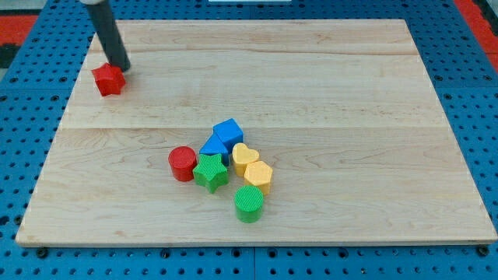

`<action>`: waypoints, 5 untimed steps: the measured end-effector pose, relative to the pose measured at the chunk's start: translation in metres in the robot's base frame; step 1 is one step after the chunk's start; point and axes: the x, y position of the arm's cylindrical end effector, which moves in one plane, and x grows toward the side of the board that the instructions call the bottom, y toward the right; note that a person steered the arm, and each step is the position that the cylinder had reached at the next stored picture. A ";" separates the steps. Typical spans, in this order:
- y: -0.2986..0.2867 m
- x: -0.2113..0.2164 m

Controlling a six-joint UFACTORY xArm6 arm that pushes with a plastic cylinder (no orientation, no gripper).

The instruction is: Push the red star closer to the blue triangle

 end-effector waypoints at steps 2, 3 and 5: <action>0.096 0.032; 0.055 -0.020; -0.080 -0.070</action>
